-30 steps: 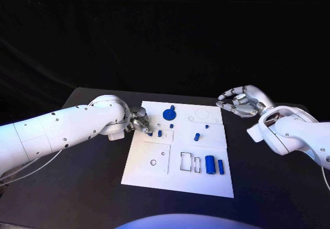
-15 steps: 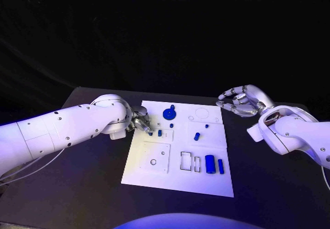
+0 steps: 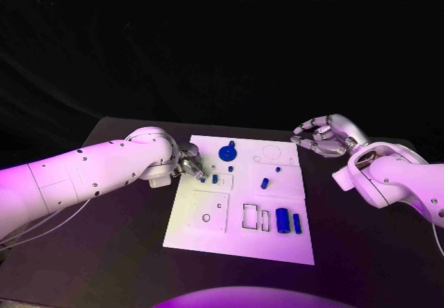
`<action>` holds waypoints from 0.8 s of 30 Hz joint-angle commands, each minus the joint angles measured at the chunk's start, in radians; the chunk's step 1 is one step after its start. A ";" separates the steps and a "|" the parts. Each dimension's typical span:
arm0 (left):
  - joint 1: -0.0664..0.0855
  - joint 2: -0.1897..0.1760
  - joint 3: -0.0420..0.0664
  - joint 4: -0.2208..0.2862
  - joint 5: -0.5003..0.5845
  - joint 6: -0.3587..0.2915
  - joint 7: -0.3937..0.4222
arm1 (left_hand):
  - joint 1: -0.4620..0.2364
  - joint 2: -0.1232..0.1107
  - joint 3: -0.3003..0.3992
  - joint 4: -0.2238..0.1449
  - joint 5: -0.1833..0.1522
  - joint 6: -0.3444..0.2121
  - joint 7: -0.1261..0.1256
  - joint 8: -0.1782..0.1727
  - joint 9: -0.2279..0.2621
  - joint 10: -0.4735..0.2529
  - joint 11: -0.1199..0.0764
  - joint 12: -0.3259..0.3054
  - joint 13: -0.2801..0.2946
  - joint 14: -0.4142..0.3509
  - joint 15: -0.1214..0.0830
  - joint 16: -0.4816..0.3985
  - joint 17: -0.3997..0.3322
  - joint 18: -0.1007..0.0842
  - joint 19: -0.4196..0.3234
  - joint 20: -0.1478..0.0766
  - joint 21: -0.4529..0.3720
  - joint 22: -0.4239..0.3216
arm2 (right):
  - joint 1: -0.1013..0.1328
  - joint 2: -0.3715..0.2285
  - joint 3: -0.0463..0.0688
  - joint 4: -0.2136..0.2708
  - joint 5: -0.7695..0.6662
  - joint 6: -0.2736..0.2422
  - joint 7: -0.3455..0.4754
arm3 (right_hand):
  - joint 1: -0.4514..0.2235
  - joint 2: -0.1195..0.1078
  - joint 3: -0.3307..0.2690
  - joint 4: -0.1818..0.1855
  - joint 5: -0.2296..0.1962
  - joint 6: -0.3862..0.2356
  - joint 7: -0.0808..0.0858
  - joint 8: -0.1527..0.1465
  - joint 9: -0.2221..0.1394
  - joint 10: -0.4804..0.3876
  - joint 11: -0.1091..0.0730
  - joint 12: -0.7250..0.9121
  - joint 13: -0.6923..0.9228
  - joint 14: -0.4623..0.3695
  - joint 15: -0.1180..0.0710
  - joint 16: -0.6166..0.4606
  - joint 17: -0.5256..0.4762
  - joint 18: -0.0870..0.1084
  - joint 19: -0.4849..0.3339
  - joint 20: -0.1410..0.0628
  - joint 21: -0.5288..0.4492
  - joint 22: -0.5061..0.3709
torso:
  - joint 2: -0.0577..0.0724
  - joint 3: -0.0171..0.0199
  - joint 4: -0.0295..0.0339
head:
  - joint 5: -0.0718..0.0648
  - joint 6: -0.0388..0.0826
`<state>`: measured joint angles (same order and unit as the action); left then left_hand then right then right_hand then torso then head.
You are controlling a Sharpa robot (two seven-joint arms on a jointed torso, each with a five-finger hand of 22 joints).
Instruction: Assemble the parts on the task board
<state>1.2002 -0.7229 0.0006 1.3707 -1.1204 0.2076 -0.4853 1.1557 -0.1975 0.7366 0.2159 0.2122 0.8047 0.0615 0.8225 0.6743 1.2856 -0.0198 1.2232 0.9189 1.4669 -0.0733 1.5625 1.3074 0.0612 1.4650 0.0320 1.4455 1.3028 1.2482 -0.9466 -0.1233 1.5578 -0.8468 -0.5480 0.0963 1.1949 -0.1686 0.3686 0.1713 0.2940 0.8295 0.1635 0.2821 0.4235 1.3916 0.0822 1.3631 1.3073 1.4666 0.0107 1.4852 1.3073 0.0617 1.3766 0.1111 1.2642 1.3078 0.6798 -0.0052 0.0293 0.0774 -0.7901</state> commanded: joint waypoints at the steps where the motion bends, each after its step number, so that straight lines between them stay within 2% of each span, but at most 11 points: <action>1: -0.005 0.004 -0.003 0.000 0.012 0.037 -0.008 | -0.019 -0.007 0.111 -0.123 -0.004 0.001 -0.010 0.002 0.001 0.006 -0.002 -0.003 -0.001 0.099 -0.008 0.001 0.243 -0.006 0.007 -0.008 0.003 0.000 | -0.001 0.001 0.000 0.000 -0.001 0.005 0.010 | -0.001 0.008 0.001 0.008 0.004 -0.009 -0.002 0.007 0.002 -0.001 -0.007 -0.002 0.031 0.049 -0.009 -0.008 0.016 0.018 0.000 -0.004 -0.009 0.023 | -0.001 -0.0003 0.0016 | -0.002 0.000; 5: -0.005 0.004 -0.004 -0.002 0.012 0.038 -0.009 | -0.049 -0.019 0.061 -0.096 -0.006 0.013 -0.017 -0.005 -0.003 0.005 -0.007 -0.003 -0.002 0.099 -0.013 0.001 0.243 -0.006 0.007 -0.013 0.001 -0.001 | -0.002 0.000 0.000 -0.001 -0.001 0.004 0.011 | -0.001 0.008 0.001 0.008 0.004 -0.009 -0.002 0.007 0.002 -0.001 -0.007 -0.002 0.031 0.049 -0.009 -0.008 0.016 0.018 0.000 -0.004 -0.009 0.023 | -0.001 -0.0006 0.0019 | -0.002 0.001; 6: -0.005 0.004 -0.004 -0.002 0.012 0.036 -0.009 | -0.070 -0.027 0.030 -0.076 -0.009 0.019 -0.016 -0.010 -0.007 0.004 -0.007 -0.002 0.000 0.099 -0.013 0.001 0.243 -0.006 0.007 -0.014 0.001 -0.001 | -0.002 0.000 0.000 -0.001 0.000 0.004 0.011 | -0.001 0.008 0.001 0.008 0.004 -0.009 -0.002 0.007 0.002 -0.001 -0.007 -0.002 0.031 0.049 -0.009 -0.008 0.016 0.018 0.000 -0.004 -0.009 0.023 | 0.000 -0.0007 0.0017 | -0.002 0.001; 9: -0.005 0.002 -0.004 -0.003 0.016 0.027 -0.011 | -0.088 -0.031 -0.002 -0.052 -0.013 0.024 -0.014 -0.017 -0.011 0.001 -0.006 -0.003 -0.003 0.099 -0.012 0.001 0.242 -0.006 0.007 -0.014 0.000 -0.002 | -0.002 0.000 0.000 -0.001 0.000 0.003 0.012 | -0.001 0.008 0.001 0.008 0.004 -0.009 -0.002 0.007 0.002 -0.001 -0.007 -0.002 0.031 0.049 -0.009 -0.008 0.016 0.018 0.000 -0.004 -0.009 0.023 | 0.000 -0.0006 0.0000 | -0.001 0.003; 10: -0.005 0.001 -0.004 -0.003 0.017 0.023 -0.011 | -0.114 -0.043 -0.038 -0.029 -0.020 0.027 -0.010 -0.020 -0.012 -0.002 -0.002 -0.004 -0.005 0.099 -0.009 0.001 0.243 -0.006 0.006 -0.014 -0.001 -0.004 | -0.002 0.000 0.000 -0.001 0.000 0.003 0.012 | -0.002 0.008 0.000 0.008 0.004 -0.009 -0.002 0.007 0.002 -0.001 -0.007 -0.002 0.031 0.049 -0.009 -0.008 0.016 0.018 0.000 -0.004 -0.009 0.023 | 0.001 -0.0006 -0.0001 | -0.001 0.004; 16: -0.007 -0.006 -0.003 -0.003 0.027 -0.006 -0.011 | -0.131 -0.042 -0.125 0.029 -0.017 0.030 -0.008 -0.031 -0.017 -0.007 0.000 -0.004 -0.007 0.098 -0.008 0.001 0.242 -0.005 0.006 -0.013 -0.003 -0.006 | -0.002 -0.001 0.000 -0.001 0.001 0.001 0.013 | -0.002 0.007 0.000 0.008 0.004 -0.009 -0.002 0.007 0.002 -0.002 -0.006 -0.003 0.031 0.049 -0.009 -0.008 0.016 0.018 0.000 -0.004 -0.009 0.023 | 0.001 -0.0017 0.0005 | -0.005 0.005; 24: -0.011 -0.023 -0.002 0.004 0.046 -0.040 -0.009 | -0.159 -0.044 -0.208 0.077 -0.018 0.030 -0.005 -0.038 -0.017 -0.010 0.003 -0.003 -0.008 0.098 -0.005 0.001 0.241 -0.005 0.006 -0.012 -0.005 -0.008 | -0.003 -0.002 0.000 -0.002 0.001 0.000 0.014 | -0.002 0.007 -0.001 0.009 0.004 -0.010 -0.002 0.007 0.002 -0.004 -0.006 -0.005 0.029 0.048 -0.009 -0.009 0.012 0.019 -0.001 -0.004 -0.011 0.022 | 0.001 -0.0017 0.0003 | -0.008 0.005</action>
<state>1.1935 -0.7430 0.0005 1.3744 -1.0934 0.1872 -0.4879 1.0048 -0.2417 0.5366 0.2903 0.1948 0.8351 0.0464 0.7884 0.6581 1.2830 -0.0176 1.2228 0.9097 1.4669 -0.0805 1.5625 1.3074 0.0612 1.4651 0.0249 1.4455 1.2960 1.2462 -0.9485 -0.1233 1.5558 -0.8436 -0.5488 0.0997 1.1949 -0.1686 0.3657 0.1742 0.2940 0.8259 0.1600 0.2859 0.4242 1.3916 0.0822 1.3631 1.3079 1.4666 0.0107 1.4812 1.3081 0.0617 1.3766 0.1111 1.2585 1.3076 0.6807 -0.0069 0.0297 0.0701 -0.7839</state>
